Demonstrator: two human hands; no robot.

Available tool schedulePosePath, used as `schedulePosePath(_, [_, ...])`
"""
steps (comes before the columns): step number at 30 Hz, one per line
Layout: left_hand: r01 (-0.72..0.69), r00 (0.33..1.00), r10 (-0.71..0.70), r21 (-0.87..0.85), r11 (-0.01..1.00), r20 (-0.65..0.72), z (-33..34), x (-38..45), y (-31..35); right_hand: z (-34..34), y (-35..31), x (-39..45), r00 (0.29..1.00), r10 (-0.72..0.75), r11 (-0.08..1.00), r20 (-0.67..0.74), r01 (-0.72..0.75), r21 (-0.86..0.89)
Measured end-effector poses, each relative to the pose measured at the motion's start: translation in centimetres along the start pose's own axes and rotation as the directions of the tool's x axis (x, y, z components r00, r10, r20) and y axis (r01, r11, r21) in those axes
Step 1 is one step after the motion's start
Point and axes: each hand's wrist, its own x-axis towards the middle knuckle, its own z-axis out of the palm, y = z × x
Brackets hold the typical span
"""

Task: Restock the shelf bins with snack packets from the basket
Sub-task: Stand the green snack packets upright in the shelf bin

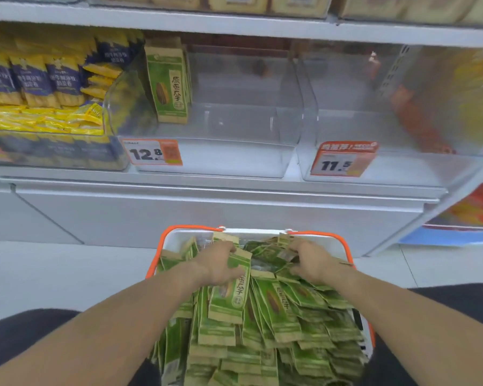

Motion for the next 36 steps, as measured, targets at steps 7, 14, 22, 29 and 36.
schedulePosePath(7, [-0.024,0.978,0.061,0.184,0.983,-0.197,2.4,1.5,0.8,1.6,0.1,-1.3,0.999,-0.037,0.984,0.006,0.036,0.176])
schedulePosePath(14, [-0.123,0.990,0.133,0.199,0.972,-0.039,2.1,2.8,2.3,2.1,1.3,-3.0,0.999,-0.048,0.983,-0.007,0.048,0.177])
schedulePosePath(22, [-0.145,0.988,0.154,0.320,0.936,-0.003,2.2,4.7,4.3,1.9,3.2,-4.1,0.986,0.068,0.975,-0.151,-0.034,0.219])
schedulePosePath(29, [-0.100,0.975,0.113,0.077,0.992,-0.190,3.9,6.0,5.1,1.5,3.1,-4.1,0.958,0.149,0.921,-0.244,-0.045,0.386])
schedulePosePath(36, [-0.141,0.959,0.129,-0.031,0.990,-0.254,2.2,5.8,5.0,0.7,2.4,-1.8,0.968,0.167,0.902,-0.185,-0.074,0.425])
